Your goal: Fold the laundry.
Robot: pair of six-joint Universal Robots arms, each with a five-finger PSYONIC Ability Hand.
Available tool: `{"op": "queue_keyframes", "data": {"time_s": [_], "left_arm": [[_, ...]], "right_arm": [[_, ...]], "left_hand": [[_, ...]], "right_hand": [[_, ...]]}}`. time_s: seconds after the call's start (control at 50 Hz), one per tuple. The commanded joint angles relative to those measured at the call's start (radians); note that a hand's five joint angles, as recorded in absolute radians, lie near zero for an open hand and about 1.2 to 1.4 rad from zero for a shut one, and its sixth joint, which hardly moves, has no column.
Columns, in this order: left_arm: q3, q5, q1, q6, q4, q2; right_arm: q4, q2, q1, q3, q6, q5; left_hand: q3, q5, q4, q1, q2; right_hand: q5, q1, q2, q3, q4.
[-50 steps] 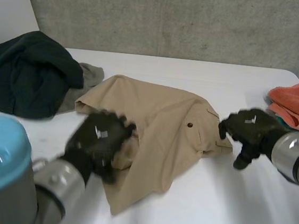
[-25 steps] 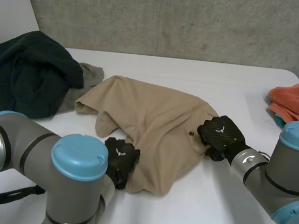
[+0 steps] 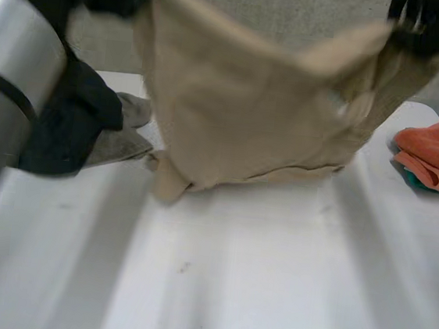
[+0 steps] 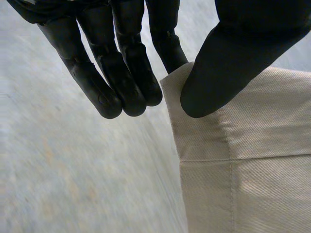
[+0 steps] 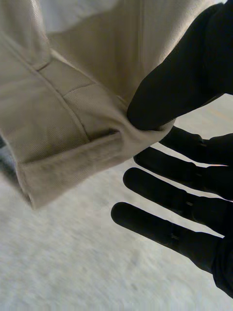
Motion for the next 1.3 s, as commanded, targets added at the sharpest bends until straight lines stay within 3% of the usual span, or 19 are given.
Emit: {"op": "queue_keyframes", "data": {"time_s": [0.02,0.2,0.36,0.42,0.44,0.46,0.5,0.52,0.7,0.82,0.9,1.02,1.1,1.2,1.3], "left_arm": [[0.207,-0.021,0.046,-0.073,-0.027,-0.034],[0.382,-0.042,0.094,-0.053,0.041,-0.265],[0.545,-0.049,0.144,-0.023,0.125,-0.618],[0.62,-0.03,0.158,-0.036,0.159,-0.763],[0.654,-0.009,0.167,-0.051,0.165,-0.823],[0.669,0.0,0.171,-0.063,0.166,-0.854],[0.694,0.014,0.177,-0.083,0.16,-0.894],[0.704,0.01,0.183,-0.102,0.143,-0.902],[0.51,-0.064,0.194,-0.096,0.088,-0.74],[0.167,-0.023,0.142,-0.053,0.077,-0.517],[-0.045,0.036,0.091,-0.028,0.048,-0.416],[-0.309,0.086,0.013,-0.024,0.016,-0.336],[-0.398,0.086,-0.024,-0.028,0.01,-0.34],[-0.428,0.091,-0.053,-0.039,0.008,-0.403],[-0.391,0.094,-0.058,-0.045,0.005,-0.48]], "right_arm": [[-0.019,0.075,0.008,-0.206,0.127,0.032],[-0.108,0.301,0.079,-0.306,0.121,0.148],[-0.255,0.494,0.122,-0.257,0.062,0.234],[-0.386,0.56,0.134,-0.216,0.049,0.286],[-0.453,0.586,0.145,-0.203,0.049,0.302],[-0.482,0.598,0.151,-0.202,0.046,0.303],[-0.493,0.615,0.169,-0.194,0.041,0.294],[-0.458,0.623,0.177,-0.188,0.032,0.281],[-0.112,0.513,0.145,-0.11,-0.1,0.254],[0.161,0.389,0.093,0.039,-0.317,0.236],[0.275,0.313,0.042,0.174,-0.444,0.205],[0.272,0.22,-0.053,0.41,-0.574,0.043],[0.213,0.197,-0.099,0.531,-0.619,-0.084],[0.11,0.203,-0.127,0.626,-0.634,-0.173],[0.004,0.238,-0.121,0.643,-0.606,-0.175]], "left_hand": [[0.211,0.245,0.2,0.234,0.2],[0.211,0.245,0.2,0.234,0.2],[0.211,0.245,0.2,0.234,0.2],[0.211,0.245,0.2,0.234,0.2],[-0.149,-0.115,-0.16,-0.126,-0.16],[-0.449,-0.415,-0.46,-0.426,-0.46],[-0.942,-0.908,-0.954,-0.919,-0.953],[-1.01,-0.976,-1.022,-0.988,-1.022],[-1.01,-0.976,-1.022,-0.988,-1.022],[-1.01,-0.976,-1.022,-0.988,-1.022],[-0.881,-0.847,-0.893,-0.858,-0.893],[-0.224,-0.19,-0.236,-0.201,-0.235],[0.035,0.069,0.023,0.058,0.023],[0.071,0.105,0.059,0.094,0.059],[-0.055,-0.021,-0.067,-0.032,-0.067]], "right_hand": [[0.228,0.309,0.222,0.209,0.205],[0.228,0.309,0.222,0.209,0.205],[0.228,0.309,0.222,0.209,0.205],[0.228,0.309,0.222,0.209,0.205],[-0.4,-0.319,-0.406,-0.419,-0.423],[-0.878,-0.797,-0.883,-0.896,-0.9],[-0.994,-0.913,-0.999,-1.012,-1.017],[-0.994,-0.913,-0.999,-1.012,-1.017],[-0.994,-0.913,-0.999,-1.012,-1.017],[-0.994,-0.913,-0.999,-1.012,-1.017],[-0.754,-0.673,-0.759,-0.772,-0.776],[-0.37,-0.289,-0.375,-0.388,-0.392],[-0.173,-0.092,-0.178,-0.191,-0.195],[-0.057,0.024,-0.063,-0.076,-0.08],[-0.18,-0.099,-0.185,-0.199,-0.203]]}}
